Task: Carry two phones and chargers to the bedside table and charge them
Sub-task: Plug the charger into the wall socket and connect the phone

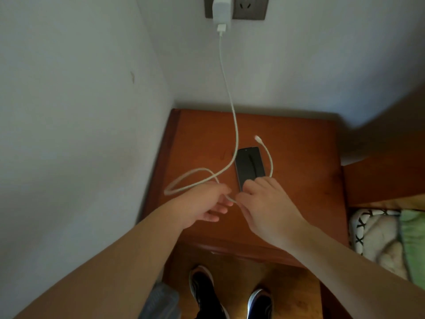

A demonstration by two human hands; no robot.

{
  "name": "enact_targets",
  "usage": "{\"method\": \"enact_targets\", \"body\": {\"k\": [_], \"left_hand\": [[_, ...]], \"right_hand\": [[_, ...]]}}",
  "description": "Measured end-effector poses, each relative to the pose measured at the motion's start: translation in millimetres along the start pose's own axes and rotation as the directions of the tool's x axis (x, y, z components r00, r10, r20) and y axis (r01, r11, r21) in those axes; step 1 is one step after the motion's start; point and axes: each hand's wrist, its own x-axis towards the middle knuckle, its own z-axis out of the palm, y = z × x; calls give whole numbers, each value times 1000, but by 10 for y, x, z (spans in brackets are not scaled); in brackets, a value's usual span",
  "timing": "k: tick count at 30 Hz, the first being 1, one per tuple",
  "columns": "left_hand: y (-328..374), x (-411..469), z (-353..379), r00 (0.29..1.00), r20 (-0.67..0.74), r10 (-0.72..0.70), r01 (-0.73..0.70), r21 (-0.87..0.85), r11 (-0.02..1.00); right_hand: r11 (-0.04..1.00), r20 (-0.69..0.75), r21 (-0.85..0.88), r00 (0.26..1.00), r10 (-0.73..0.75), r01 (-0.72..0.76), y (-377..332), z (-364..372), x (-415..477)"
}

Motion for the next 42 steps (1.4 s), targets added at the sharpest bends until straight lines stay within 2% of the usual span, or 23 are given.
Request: {"method": "enact_targets", "body": {"k": [2, 6, 8, 10, 11, 12, 13, 14, 15, 16, 17, 19, 20, 21, 22, 23, 24, 25, 26, 31, 33, 37, 42], "left_hand": [[-60, 11, 101, 997, 72, 29, -10, -250, 968], [-235, 125, 317, 996, -57, 65, -83, -431, 899], [-284, 162, 373, 996, -78, 42, -79, -571, 817], [-323, 188, 383, 995, -103, 18, -82, -664, 743], [-340, 199, 392, 994, -106, 11, -80, -673, 735], [-361, 210, 406, 994, -105, 2, -72, -661, 747], [-386, 217, 424, 995, -102, -4, -62, -632, 772], [-418, 229, 437, 996, -91, -3, -52, -594, 803], [-448, 237, 445, 998, -70, -1, -38, -557, 830], [-481, 248, 437, 999, -52, 3, -30, -522, 852], [-513, 264, 415, 999, -47, 0, -23, -489, 872], [-562, 300, 342, 996, -77, -36, 9, -323, 946], [-578, 301, 312, 993, -107, -52, 41, -97, 994], [-566, 296, 290, 991, -126, -45, 75, 248, 966], [-529, 304, 274, 992, -126, -11, 86, 611, 787], [-464, 323, 280, 992, -114, 52, 74, 865, 495], [-375, 346, 315, 986, -97, 135, 64, 971, 228], [-258, 369, 372, 973, -69, 221, 56, 997, 61], [-123, 396, 442, 956, -33, 293, 44, 999, -31], [279, 630, 729, 807, 316, 499, -176, 935, -309], [296, 813, 762, 786, 439, 436, -225, 859, -459], [306, 1136, 782, 826, 491, 276, -172, 686, -707], [362, 1279, 720, 782, 593, 191, -243, 573, -783]], "right_hand": [[1000, -18, 1, 1000, 3, -3, -13, 105, -72], [987, -51, 138, 995, 91, -83, 67, 220, -218], [945, -70, 211, 960, 270, -250, 116, 285, -313], [801, -36, 329, 840, 541, -501, 122, 354, -400], [641, 46, 434, 726, 686, -634, 101, 376, -418], [399, 184, 538, 565, 805, -743, 85, 396, -414], [87, 376, 607, 383, 844, -790, 85, 407, -389], [-244, 578, 637, 244, 779, -731, 109, 413, -348], [-523, 733, 624, 201, 650, -580, 155, 414, -301], [-701, 809, 585, 232, 540, -408, 220, 402, -257], [-784, 824, 560, 276, 494, -267, 302, 386, -217], [-791, 789, 594, 300, 536, -148, 439, 352, -129], [-742, 756, 647, 282, 591, -176, 480, 338, -99], [-659, 707, 707, 259, 658, -258, 504, 329, -85], [-557, 651, 750, 253, 716, -356, 511, 326, -83], [-463, 601, 773, 265, 754, -434, 502, 326, -94], [-402, 569, 782, 283, 772, -476, 487, 338, -118], [-373, 552, 789, 297, 779, -489, 476, 362, -148], [-358, 539, 797, 305, 785, -487, 472, 381, -179], [-308, 511, 803, 323, 797, -511, 546, 429, -322], [-300, 503, 803, 316, 804, -515, 590, 458, -382], [-311, 500, 817, 327, 802, -485, 653, 518, -475], [-268, 448, 856, 379, 810, -441, 672, 520, -519]]}}
